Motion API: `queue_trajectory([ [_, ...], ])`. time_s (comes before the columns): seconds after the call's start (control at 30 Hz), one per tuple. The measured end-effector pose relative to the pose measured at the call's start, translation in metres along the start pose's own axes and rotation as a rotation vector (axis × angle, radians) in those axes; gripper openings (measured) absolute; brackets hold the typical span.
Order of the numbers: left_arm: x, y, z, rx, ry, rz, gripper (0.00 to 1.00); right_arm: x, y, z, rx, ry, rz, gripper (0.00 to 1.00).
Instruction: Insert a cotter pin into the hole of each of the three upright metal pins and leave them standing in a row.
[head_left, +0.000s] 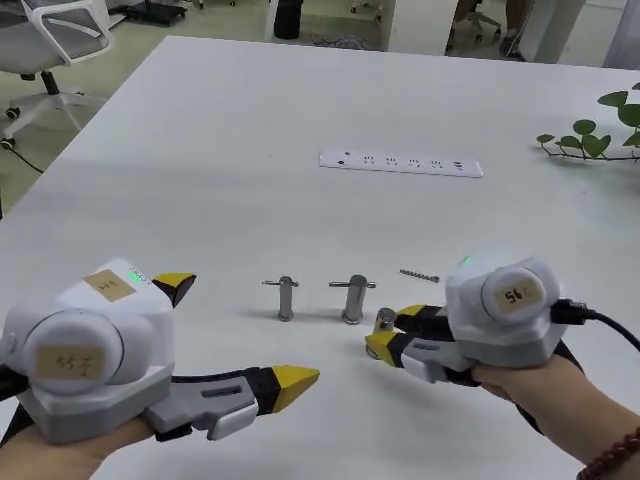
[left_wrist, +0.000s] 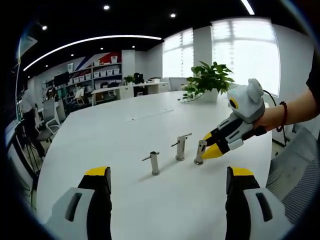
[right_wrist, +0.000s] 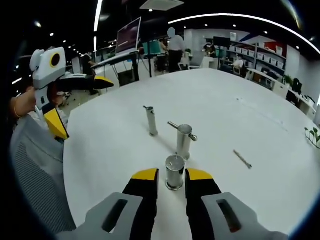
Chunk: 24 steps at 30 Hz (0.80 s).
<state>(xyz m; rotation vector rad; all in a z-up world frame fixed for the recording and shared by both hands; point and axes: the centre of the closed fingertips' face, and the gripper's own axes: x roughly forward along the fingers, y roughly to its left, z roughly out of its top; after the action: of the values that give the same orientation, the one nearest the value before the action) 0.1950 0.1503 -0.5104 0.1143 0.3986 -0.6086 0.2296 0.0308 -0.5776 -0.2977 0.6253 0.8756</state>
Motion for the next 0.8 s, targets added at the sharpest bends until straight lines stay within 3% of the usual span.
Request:
queue_trajectory([
  [0.27, -0.006, -0.002, -0.006, -0.018, 0.010, 0.002, 0.96, -0.006, -0.002, 0.002, 0.005, 0.006, 0.017, 0.22],
  [0.43, -0.007, -0.004, -0.008, -0.026, 0.012, -0.001, 0.97, -0.009, -0.004, -0.004, -0.015, 0.047, 0.047, 0.24],
  [0.8, -0.007, -0.005, -0.008, -0.025, 0.015, 0.003, 0.98, -0.020, -0.036, -0.007, -0.031, 0.096, 0.031, 0.26],
])
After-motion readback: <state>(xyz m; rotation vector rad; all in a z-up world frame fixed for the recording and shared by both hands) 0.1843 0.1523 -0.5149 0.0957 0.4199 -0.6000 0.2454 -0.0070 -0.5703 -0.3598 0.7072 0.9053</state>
